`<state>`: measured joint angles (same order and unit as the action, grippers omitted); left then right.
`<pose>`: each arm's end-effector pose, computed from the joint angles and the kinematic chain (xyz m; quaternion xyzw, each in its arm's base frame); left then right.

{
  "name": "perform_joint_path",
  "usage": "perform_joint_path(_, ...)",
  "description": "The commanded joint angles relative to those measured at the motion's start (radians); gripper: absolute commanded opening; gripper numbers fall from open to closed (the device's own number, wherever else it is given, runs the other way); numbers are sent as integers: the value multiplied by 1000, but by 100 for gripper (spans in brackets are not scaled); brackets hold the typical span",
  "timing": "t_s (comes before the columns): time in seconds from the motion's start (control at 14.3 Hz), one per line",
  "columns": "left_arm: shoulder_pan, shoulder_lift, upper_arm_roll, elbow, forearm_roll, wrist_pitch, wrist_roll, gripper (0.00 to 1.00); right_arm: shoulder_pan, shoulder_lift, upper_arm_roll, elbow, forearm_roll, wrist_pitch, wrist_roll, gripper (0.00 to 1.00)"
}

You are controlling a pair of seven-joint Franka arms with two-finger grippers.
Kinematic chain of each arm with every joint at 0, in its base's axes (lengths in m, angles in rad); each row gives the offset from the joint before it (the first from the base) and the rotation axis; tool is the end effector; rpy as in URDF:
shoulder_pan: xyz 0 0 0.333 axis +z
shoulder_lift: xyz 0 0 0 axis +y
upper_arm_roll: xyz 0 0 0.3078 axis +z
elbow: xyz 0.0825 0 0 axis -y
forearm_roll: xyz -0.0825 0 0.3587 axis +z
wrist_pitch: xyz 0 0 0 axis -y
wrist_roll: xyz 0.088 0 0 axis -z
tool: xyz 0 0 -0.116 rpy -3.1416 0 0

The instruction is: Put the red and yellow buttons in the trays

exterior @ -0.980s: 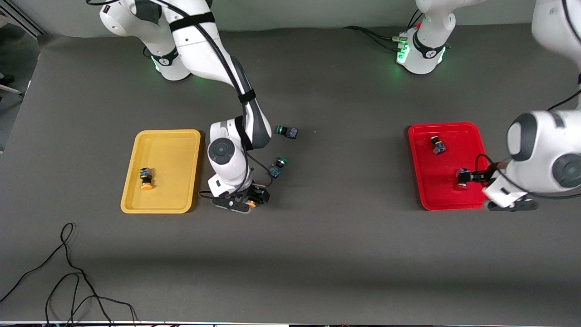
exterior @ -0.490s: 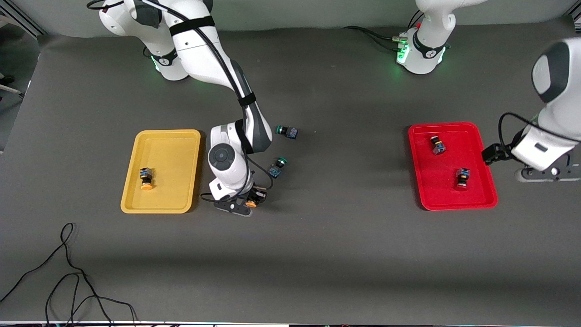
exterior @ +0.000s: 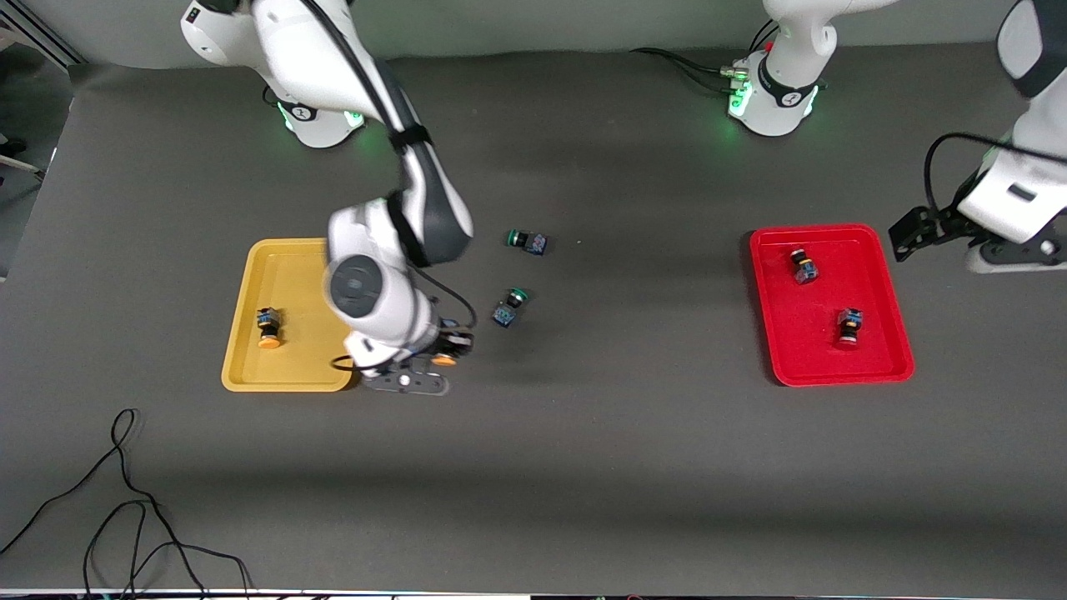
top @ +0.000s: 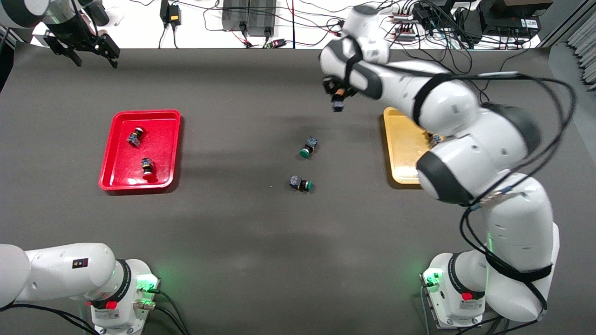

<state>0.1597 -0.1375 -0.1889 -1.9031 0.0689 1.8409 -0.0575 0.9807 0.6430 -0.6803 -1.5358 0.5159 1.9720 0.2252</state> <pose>0.5043 -0.0134 0.5507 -0.9982 -0.0066 -0.0382 0.0448 0.5940 0.2965 0.3310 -0.9986 0.0266 0.0334 0.0313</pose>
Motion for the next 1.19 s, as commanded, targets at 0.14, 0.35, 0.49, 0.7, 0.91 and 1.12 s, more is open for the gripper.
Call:
perform_joint_path(0.14, -6, -10, 6, 9, -12, -6, 4, 99, -4, -141, -154, -263, -13, -16, -379, 0)
perform_joint_path(0.35, -6, 2, 6, 48, -12, -28, 7, 99, -8, -144, -217, -398, -5, 68, -536, 0)
perform_joint_path(0.49, -8, 18, 6, 59, -12, -35, 5, 99, -7, -135, -219, -507, 22, 180, -572, 0)
perform_joint_path(0.7, -8, 30, 6, 67, -11, -37, 7, 99, -10, -92, -211, -560, 82, 257, -628, 0)
perform_joint_path(0.91, -8, 36, 6, 67, -8, -37, 7, 99, -10, -69, -209, -557, 119, 255, -638, 45)
perform_joint_path(1.12, -9, 38, 6, 67, -8, -38, 7, 99, -10, -83, -212, -534, 119, 246, -615, 100)
